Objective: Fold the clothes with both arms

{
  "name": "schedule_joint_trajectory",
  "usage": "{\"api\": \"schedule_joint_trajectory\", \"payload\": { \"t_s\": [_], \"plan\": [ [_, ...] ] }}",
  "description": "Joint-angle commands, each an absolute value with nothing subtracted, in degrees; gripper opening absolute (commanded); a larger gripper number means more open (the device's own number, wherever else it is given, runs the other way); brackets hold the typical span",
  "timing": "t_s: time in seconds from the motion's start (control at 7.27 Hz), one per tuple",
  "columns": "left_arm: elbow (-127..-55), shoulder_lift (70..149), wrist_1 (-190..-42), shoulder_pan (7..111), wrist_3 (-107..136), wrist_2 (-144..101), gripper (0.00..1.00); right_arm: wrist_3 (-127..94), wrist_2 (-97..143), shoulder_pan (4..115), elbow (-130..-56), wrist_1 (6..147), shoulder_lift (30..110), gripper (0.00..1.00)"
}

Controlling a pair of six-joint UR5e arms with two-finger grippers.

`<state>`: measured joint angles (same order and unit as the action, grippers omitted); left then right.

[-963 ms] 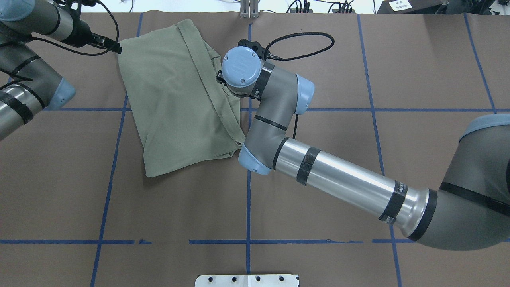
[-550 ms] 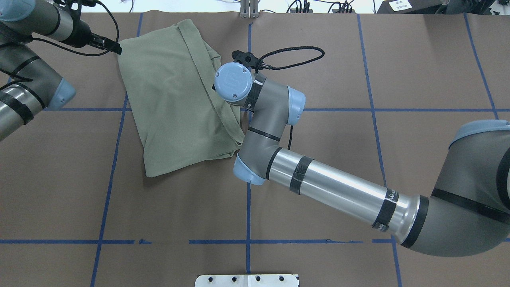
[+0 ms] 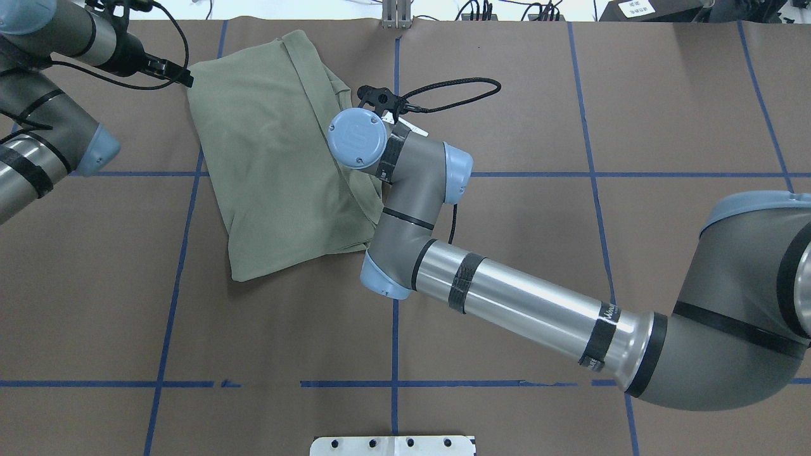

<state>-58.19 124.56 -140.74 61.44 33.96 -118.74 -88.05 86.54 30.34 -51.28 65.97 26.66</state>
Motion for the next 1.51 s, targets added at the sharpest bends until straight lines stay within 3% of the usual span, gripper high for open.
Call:
{"api": "schedule_joint_trajectory", "payload": {
  "t_s": [0.0, 0.96, 1.38],
  "plan": [
    [-58.2, 124.5, -140.7, 61.4, 33.9, -118.7, 1.0, -87.9, 86.1, 30.0, -50.9, 66.0, 26.6, 0.69],
    [-58.2, 124.4, -140.7, 61.4, 33.8, -118.7, 1.0, -88.0, 86.1, 30.0, -50.9, 65.9, 26.5, 0.52],
    [-58.2, 124.4, -140.8, 61.4, 33.7, -118.7, 1.0, -87.9, 86.1, 29.9, -50.9, 65.9, 26.6, 0.51]
  ]
}}
